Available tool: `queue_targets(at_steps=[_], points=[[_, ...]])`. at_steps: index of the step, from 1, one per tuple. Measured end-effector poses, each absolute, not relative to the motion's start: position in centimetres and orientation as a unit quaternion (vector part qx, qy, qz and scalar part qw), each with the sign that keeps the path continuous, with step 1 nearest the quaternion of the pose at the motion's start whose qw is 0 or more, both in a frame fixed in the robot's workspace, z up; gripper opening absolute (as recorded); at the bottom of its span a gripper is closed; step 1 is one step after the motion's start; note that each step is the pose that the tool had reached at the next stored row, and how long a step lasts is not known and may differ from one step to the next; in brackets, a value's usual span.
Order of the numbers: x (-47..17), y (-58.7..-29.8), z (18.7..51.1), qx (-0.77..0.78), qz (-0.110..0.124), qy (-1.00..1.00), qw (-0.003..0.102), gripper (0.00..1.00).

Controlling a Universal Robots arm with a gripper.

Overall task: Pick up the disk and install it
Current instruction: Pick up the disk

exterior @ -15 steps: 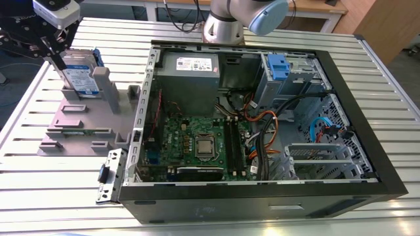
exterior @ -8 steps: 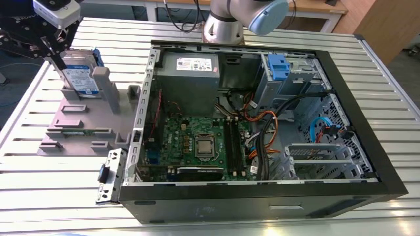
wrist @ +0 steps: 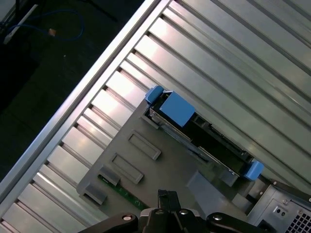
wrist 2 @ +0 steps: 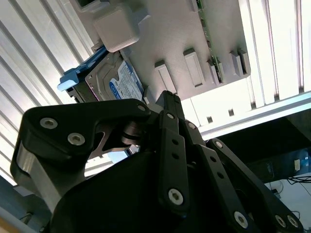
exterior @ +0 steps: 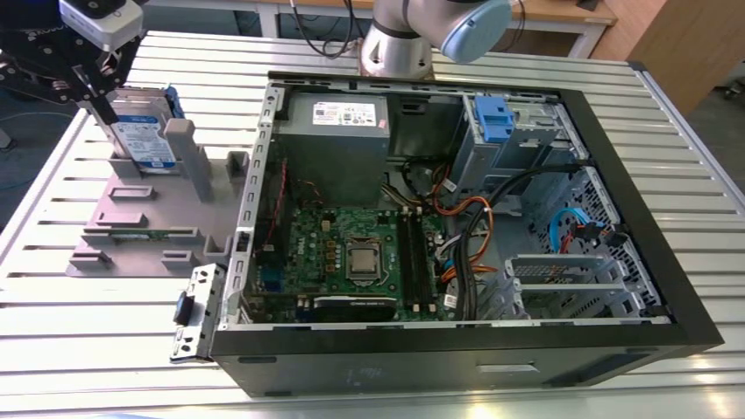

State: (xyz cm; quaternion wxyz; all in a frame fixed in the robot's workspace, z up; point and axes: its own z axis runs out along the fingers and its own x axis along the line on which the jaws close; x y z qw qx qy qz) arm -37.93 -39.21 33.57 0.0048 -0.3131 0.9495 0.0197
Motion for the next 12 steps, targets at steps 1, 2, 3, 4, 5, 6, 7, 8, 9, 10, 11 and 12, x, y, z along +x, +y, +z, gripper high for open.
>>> queue_targets(at_steps=[1,2,3,4,5,6,7,8,9,10,11,12], points=[[-37.93,-39.21,33.56,-0.313,0.02,0.949,0.005,0.11],[-37.93,-39.21,33.56,-0.314,0.02,0.949,0.005,0.11],[-37.93,-39.21,33.56,-0.314,0.02,0.949,0.005,0.11],[-37.93,-39.21,33.56,-0.314,0.02,0.949,0.005,0.11],[-37.93,-39.21,33.56,-0.315,0.02,0.949,0.005,0.11],[-37.93,-39.21,33.56,-0.315,0.02,0.949,0.005,0.11],[-37.93,-39.21,33.56,-0.316,0.02,0.949,0.005,0.11],[-37.93,-39.21,33.56,-0.316,0.02,0.949,0.005,0.11],[-37.93,-39.21,33.56,-0.316,0.02,0.948,0.005,0.11],[-37.93,-39.21,33.56,-0.317,0.02,0.948,0.005,0.11],[-37.93,-39.21,33.56,-0.317,0.02,0.948,0.005,0.11],[-37.93,-39.21,33.57,-0.317,0.02,0.948,0.005,0.11]])
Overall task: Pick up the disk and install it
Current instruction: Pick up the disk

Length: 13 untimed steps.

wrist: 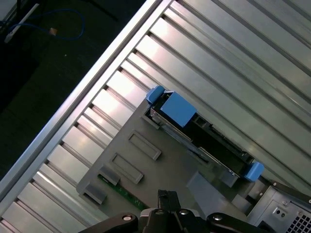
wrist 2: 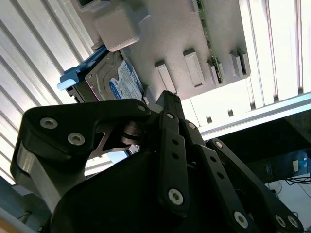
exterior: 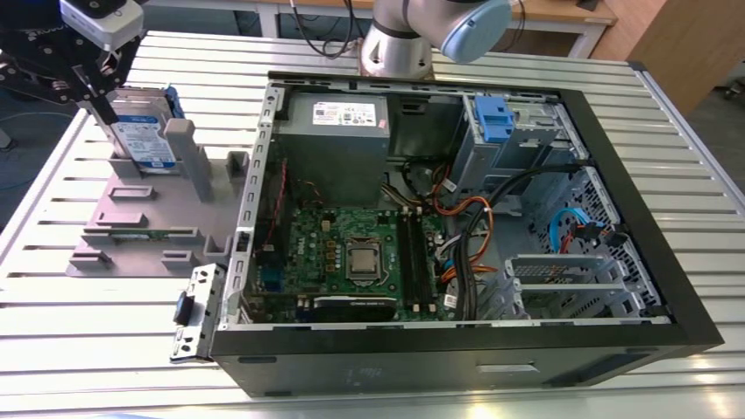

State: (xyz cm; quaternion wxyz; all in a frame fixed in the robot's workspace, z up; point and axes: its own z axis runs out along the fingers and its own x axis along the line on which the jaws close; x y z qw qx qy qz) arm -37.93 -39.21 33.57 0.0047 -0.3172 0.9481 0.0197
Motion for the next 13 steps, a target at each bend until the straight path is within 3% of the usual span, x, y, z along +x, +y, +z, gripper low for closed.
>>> queue_targets(at_steps=[13], points=[[-37.93,-39.21,33.57,-0.323,0.02,0.946,0.005,0.11]])
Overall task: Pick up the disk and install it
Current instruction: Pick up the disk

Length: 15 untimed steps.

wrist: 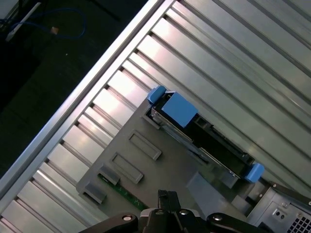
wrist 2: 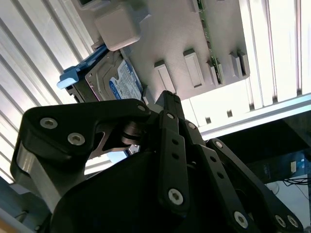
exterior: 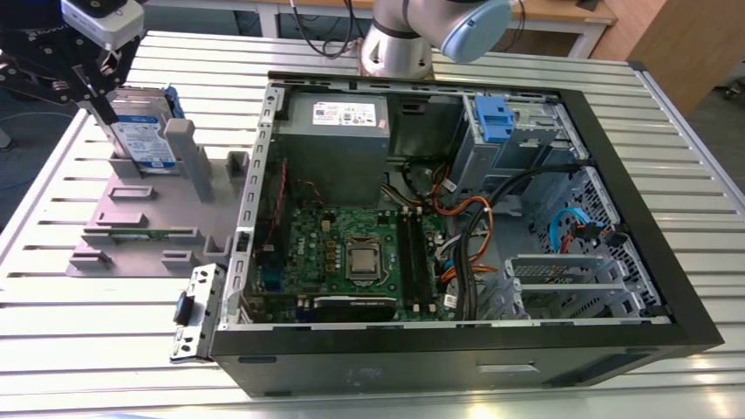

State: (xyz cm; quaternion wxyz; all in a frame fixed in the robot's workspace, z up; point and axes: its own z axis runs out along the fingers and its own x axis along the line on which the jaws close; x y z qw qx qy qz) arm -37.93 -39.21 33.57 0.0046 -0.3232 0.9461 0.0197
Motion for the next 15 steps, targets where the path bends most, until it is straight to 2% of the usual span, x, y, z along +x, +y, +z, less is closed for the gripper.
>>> queue_targets(at_steps=[15], points=[[-37.93,-39.21,33.57,-0.335,0.02,0.942,0.004,0.11]])
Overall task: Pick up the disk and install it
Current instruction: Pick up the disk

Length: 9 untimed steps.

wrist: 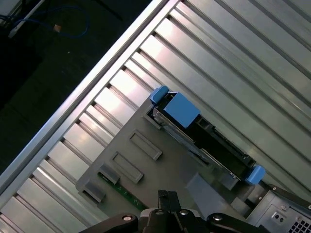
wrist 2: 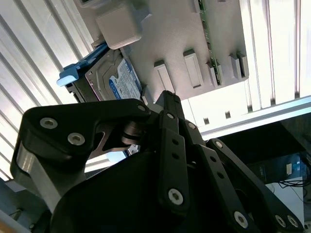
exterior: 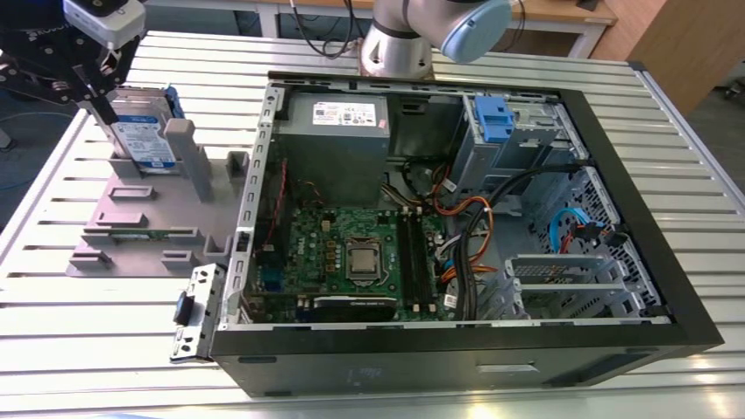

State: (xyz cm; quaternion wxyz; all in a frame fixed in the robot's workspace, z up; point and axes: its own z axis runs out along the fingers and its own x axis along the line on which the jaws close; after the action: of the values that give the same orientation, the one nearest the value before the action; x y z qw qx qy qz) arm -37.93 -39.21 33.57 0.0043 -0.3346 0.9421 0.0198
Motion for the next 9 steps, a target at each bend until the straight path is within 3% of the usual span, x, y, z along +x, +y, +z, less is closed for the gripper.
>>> queue_targets(at_steps=[9], points=[[-37.93,-39.21,33.56,-0.341,0.02,0.94,0.004,0.11]])
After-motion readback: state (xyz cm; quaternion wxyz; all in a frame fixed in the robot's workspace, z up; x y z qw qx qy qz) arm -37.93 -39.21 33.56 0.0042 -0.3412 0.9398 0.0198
